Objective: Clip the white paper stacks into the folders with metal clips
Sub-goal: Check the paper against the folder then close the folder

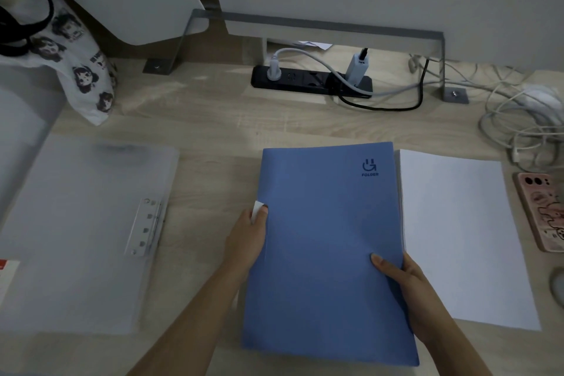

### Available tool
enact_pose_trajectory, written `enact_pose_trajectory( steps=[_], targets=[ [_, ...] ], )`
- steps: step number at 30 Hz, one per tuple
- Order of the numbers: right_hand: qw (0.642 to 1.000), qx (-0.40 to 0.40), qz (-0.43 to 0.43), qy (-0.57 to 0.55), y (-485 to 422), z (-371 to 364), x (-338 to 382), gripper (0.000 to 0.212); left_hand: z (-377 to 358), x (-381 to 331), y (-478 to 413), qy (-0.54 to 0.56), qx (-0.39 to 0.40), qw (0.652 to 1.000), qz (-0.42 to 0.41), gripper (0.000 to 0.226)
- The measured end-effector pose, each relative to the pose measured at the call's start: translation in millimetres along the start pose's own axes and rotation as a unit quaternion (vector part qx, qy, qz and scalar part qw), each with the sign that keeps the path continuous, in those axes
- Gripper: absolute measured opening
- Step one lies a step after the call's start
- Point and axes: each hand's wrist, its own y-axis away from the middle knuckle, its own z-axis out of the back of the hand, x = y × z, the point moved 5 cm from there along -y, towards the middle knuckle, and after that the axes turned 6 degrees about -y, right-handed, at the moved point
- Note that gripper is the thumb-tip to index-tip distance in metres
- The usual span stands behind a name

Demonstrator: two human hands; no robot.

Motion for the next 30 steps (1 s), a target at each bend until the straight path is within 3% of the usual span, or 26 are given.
enact_pose_trajectory(
  steps=[10,15,18,20,25,30],
  targets=[
    [1.000,0.001,0.007,-0.024,-15,-27,-13,0.026,17,4,-11,0.042,-0.037,0.998,0.003,0.052],
    [0.996,0.013,0.040,0.084,-41,-64,-13,0.039,56,-3,-30,0.026,-0.091,0.995,-0.024,0.022],
    [0.982,0.018,0.077,0.170,-62,-86,-11,0.029,78,-3,-45,-0.007,-0.106,0.993,-0.047,0.018],
    [0.970,0.016,0.083,0.228,-73,-96,-15,0.030,88,0,-53,-0.037,-0.111,0.992,-0.056,0.019],
    [0.910,-0.005,0.088,0.405,-81,-109,-25,0.038,102,17,-54,-0.126,-0.143,0.981,-0.040,0.049],
    [0.834,-0.070,0.073,0.542,-74,-105,-20,0.032,108,14,-35,-0.195,-0.188,0.955,-0.121,0.053]
  ],
)
